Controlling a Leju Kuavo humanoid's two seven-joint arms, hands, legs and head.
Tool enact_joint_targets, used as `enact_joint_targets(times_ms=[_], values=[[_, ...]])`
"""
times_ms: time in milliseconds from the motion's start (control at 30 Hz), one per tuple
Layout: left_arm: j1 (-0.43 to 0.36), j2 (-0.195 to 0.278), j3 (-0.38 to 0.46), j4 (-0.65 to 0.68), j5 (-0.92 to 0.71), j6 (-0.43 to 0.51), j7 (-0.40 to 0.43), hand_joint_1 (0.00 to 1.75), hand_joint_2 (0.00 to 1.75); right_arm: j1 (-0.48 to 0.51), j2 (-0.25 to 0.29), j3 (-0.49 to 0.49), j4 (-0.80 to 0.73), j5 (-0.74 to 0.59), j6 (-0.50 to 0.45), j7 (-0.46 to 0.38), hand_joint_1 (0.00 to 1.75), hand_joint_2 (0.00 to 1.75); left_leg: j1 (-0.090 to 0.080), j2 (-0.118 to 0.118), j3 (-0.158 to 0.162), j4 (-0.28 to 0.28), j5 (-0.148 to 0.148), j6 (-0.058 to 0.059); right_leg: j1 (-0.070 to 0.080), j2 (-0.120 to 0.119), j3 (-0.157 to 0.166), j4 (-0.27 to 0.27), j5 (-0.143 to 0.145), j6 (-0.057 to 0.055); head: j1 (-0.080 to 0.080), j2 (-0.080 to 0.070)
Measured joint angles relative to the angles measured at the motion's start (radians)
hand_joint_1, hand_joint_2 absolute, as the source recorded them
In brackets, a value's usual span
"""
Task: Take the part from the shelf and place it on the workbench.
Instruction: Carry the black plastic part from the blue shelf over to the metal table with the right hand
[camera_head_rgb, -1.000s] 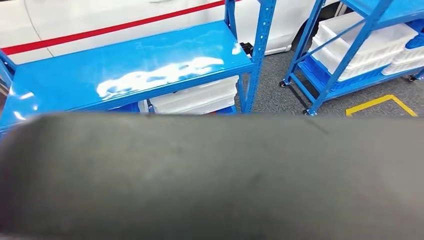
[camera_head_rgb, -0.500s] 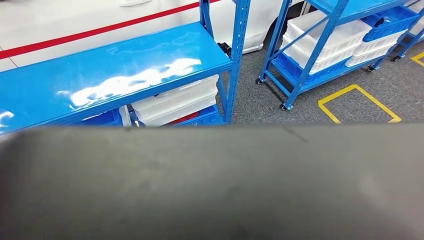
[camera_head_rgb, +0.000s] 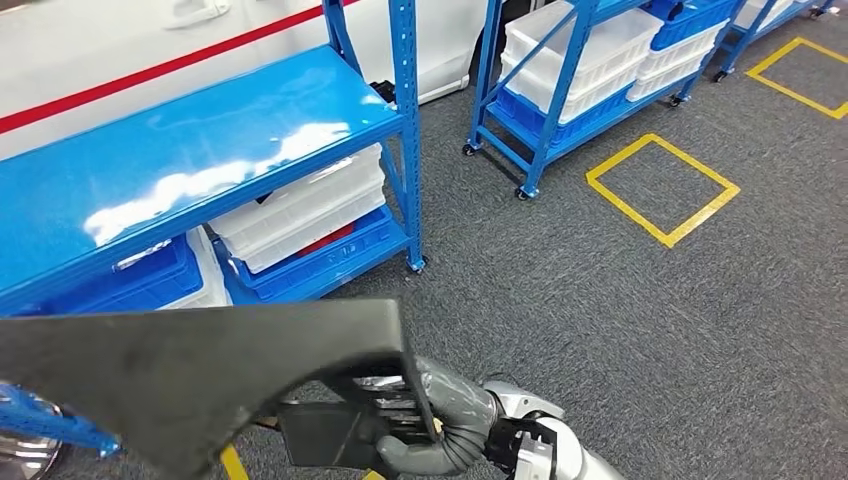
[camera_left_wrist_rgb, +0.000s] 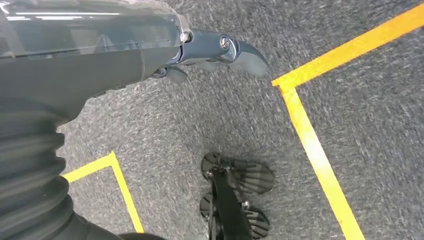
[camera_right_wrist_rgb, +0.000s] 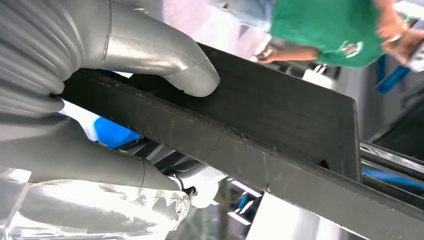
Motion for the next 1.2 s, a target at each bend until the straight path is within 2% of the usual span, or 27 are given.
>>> enact_joint_targets(times_ms=[67,100,133,167,200,267,333,400,433,467,500,533,567,600,633,667,700,767,833,867,900,967,1033,1100,1133,1167,1200], values=[[0.004,0.000,0.002,0.000,0.000,0.000,0.004,0.00,1.75,-0.003,-0.001,0.007,0.028,0.006,-0.007,0.000,1.62,1.75,0.005,-0.034,-0.055,0.130,-0.067,-0.006,0.000,0.020,-0.005,0.001,0.004,-0.005,0.000,0.000],[0.007,-0.001,0.004,0.000,0.000,0.000,0.005,0.00,1.75,-0.003,-0.002,0.011,0.038,0.008,-0.008,0.000,1.62,1.75,0.007,-0.039,-0.079,0.184,-0.086,-0.008,0.000,0.031,-0.008,0.003,0.005,-0.005,0.000,0.000],[0.008,-0.001,0.005,0.000,0.000,0.000,0.005,0.00,1.75,-0.003,-0.002,0.014,0.049,0.010,-0.008,0.000,1.62,1.75,0.009,-0.040,-0.091,0.211,-0.086,-0.011,0.000,0.043,-0.010,0.005,0.005,-0.005,0.000,0.000],[0.009,-0.001,0.005,0.000,0.000,0.000,0.005,0.00,1.75,-0.003,-0.003,0.016,0.057,0.012,-0.010,0.000,1.62,1.75,0.012,-0.040,-0.084,0.197,-0.067,-0.013,0.000,0.056,-0.012,0.009,0.005,-0.005,0.000,0.000],[0.009,-0.002,0.006,0.000,0.000,0.000,0.006,0.00,1.75,-0.003,-0.003,0.018,0.065,0.016,-0.012,0.000,1.62,1.75,0.016,-0.045,-0.060,0.146,-0.032,-0.015,-0.002,0.068,-0.013,0.013,0.004,-0.003,0.000,0.000],[0.008,-0.002,0.007,0.000,-0.001,-0.001,0.006,0.00,1.75,-0.003,-0.004,0.019,0.076,0.028,-0.017,0.000,1.62,1.75,0.025,-0.085,0.002,0.015,0.022,-0.018,-0.004,0.093,-0.018,0.024,0.002,0.006,0.000,0.000],[0.008,-0.003,0.008,0.001,-0.006,-0.003,0.007,0.00,1.75,-0.001,-0.003,0.018,0.082,0.038,-0.020,0.000,1.62,1.75,0.027,-0.120,0.030,-0.045,0.033,-0.015,-0.006,0.114,-0.028,0.031,0.004,0.020,0.000,0.000],[0.007,-0.002,0.008,0.000,-0.014,-0.004,0.008,0.00,1.75,0.009,-0.002,0.012,0.079,0.040,-0.013,0.000,1.62,1.75,0.023,-0.109,0.029,-0.051,0.037,-0.002,-0.009,0.132,-0.037,0.028,0.012,0.035,0.001,0.000],[0.006,-0.002,0.008,0.000,-0.018,-0.004,0.008,0.00,1.75,0.017,-0.002,0.007,0.072,0.037,-0.006,0.000,1.62,1.75,0.023,-0.098,0.029,-0.055,0.041,0.005,-0.009,0.127,-0.041,0.032,0.010,0.041,0.001,0.000],[0.005,-0.002,0.008,0.000,-0.022,-0.004,0.010,0.00,1.75,0.024,-0.002,0.001,0.062,0.030,0.004,-0.001,1.62,1.75,0.023,-0.086,0.030,-0.059,0.044,0.013,-0.009,0.108,-0.049,0.046,-0.002,0.046,0.003,0.000],[0.005,-0.002,0.008,0.000,-0.026,-0.003,0.015,0.00,1.75,0.029,-0.002,-0.005,0.048,0.019,0.017,-0.001,1.62,1.75,0.023,-0.074,0.029,-0.064,0.048,0.020,-0.008,0.083,-0.065,0.080,-0.024,0.049,0.004,0.000],[0.007,-0.002,0.008,0.000,-0.030,-0.002,0.020,0.00,1.75,0.034,-0.002,-0.010,0.033,0.008,0.028,-0.001,1.62,1.75,0.020,-0.061,0.029,-0.065,0.049,0.025,-0.007,0.054,-0.089,0.133,-0.056,0.051,0.006,0.000],[0.009,-0.002,0.008,0.000,-0.034,-0.002,0.027,0.00,1.75,0.037,-0.002,-0.014,0.018,-0.005,0.039,-0.002,1.62,1.75,0.018,-0.047,0.028,-0.065,0.050,0.028,-0.007,0.037,-0.120,0.199,-0.089,0.054,0.008,0.000],[0.012,-0.002,0.008,0.000,-0.037,0.000,0.034,0.00,1.75,0.041,-0.002,-0.017,0.003,-0.017,0.050,-0.003,1.62,1.75,0.016,-0.033,0.027,-0.065,0.049,0.030,-0.008,0.029,-0.148,0.261,-0.114,0.055,0.008,0.000],[0.014,-0.004,0.008,0.000,-0.039,0.001,0.038,0.00,1.75,0.046,-0.002,-0.021,-0.010,-0.027,0.060,-0.003,1.62,1.75,0.015,-0.018,0.027,-0.065,0.048,0.031,-0.008,0.025,-0.165,0.299,-0.123,0.057,0.008,0.000],[0.015,-0.005,0.008,0.000,-0.041,0.003,0.042,0.00,1.75,0.052,-0.003,-0.025,-0.023,-0.036,0.068,-0.004,1.62,1.75,0.014,-0.006,0.027,-0.065,0.048,0.031,-0.009,0.023,-0.167,0.308,-0.117,0.057,0.008,0.000],[0.015,-0.007,0.008,0.000,-0.043,0.005,0.044,0.00,1.75,0.057,-0.003,-0.029,-0.035,-0.042,0.075,-0.004,1.62,1.75,0.013,0.004,0.027,-0.065,0.047,0.032,-0.009,0.020,-0.154,0.286,-0.097,0.056,0.008,0.000],[0.012,-0.013,0.008,0.000,-0.044,0.009,0.045,0.00,1.75,0.064,-0.003,-0.036,-0.061,-0.051,0.085,-0.004,1.62,1.75,0.012,0.019,0.029,-0.065,0.046,0.030,-0.007,0.003,-0.093,0.178,-0.043,0.051,0.008,0.000],[0.011,-0.020,0.008,0.000,-0.047,0.011,0.044,0.00,1.75,0.067,-0.003,-0.044,-0.092,-0.063,0.092,-0.004,1.62,1.75,0.007,0.034,0.032,-0.064,0.042,0.025,0.002,-0.041,-0.032,0.064,-0.012,0.040,0.007,0.000],[0.011,-0.024,0.009,0.000,-0.050,0.010,0.042,0.00,1.75,0.070,-0.003,-0.050,-0.108,-0.069,0.095,-0.004,1.62,1.75,0.004,0.043,0.034,-0.064,0.041,0.021,0.007,-0.055,-0.017,0.032,-0.008,0.034,0.007,0.000],[0.011,-0.027,0.008,0.000,-0.053,0.009,0.039,0.00,1.75,0.075,-0.004,-0.056,-0.124,-0.075,0.098,-0.005,1.62,1.75,0.002,0.053,0.035,-0.064,0.039,0.017,0.012,-0.059,-0.015,0.020,-0.010,0.029,0.007,0.000],[0.010,-0.034,0.008,0.000,-0.059,0.003,0.030,0.00,1.75,0.089,-0.006,-0.070,-0.157,-0.082,0.104,-0.006,1.62,1.75,0.001,0.069,0.039,-0.065,0.034,0.008,0.010,-0.034,-0.015,0.012,-0.005,0.018,0.007,0.000],[0.009,-0.041,0.008,0.000,-0.064,-0.005,0.017,0.00,1.75,0.100,-0.011,-0.084,-0.188,-0.084,0.103,-0.008,1.62,1.75,0.004,0.037,0.027,-0.025,0.002,-0.001,0.002,-0.012,-0.012,0.002,0.003,0.008,0.007,0.000],[0.009,-0.045,0.008,0.000,-0.070,-0.010,0.008,0.00,1.75,0.109,-0.015,-0.097,-0.213,-0.085,0.096,-0.011,1.62,1.75,0.008,-0.015,-0.023,0.092,-0.061,-0.005,0.000,0.010,-0.011,0.001,0.006,0.002,0.006,0.000],[0.011,-0.046,0.008,0.000,-0.074,-0.010,0.006,0.00,1.75,0.116,-0.017,-0.102,-0.223,-0.083,0.091,-0.011,1.62,1.75,0.009,-0.029,-0.053,0.158,-0.087,-0.007,0.001,0.023,-0.012,0.002,0.007,0.001,0.006,0.000],[0.014,-0.046,0.008,0.000,-0.079,-0.012,0.004,0.00,1.75,0.123,-0.019,-0.107,-0.232,-0.081,0.087,-0.012,1.62,1.75,0.009,-0.035,-0.075,0.201,-0.097,-0.008,0.001,0.036,-0.013,0.003,0.007,0.001,0.006,0.000],[0.015,-0.046,0.008,0.000,-0.082,-0.014,0.003,0.00,1.75,0.131,-0.022,-0.111,-0.239,-0.078,0.084,-0.012,1.62,1.75,0.010,-0.038,-0.081,0.211,-0.087,-0.009,0.001,0.050,-0.013,0.006,0.007,0.001,0.006,0.000]])
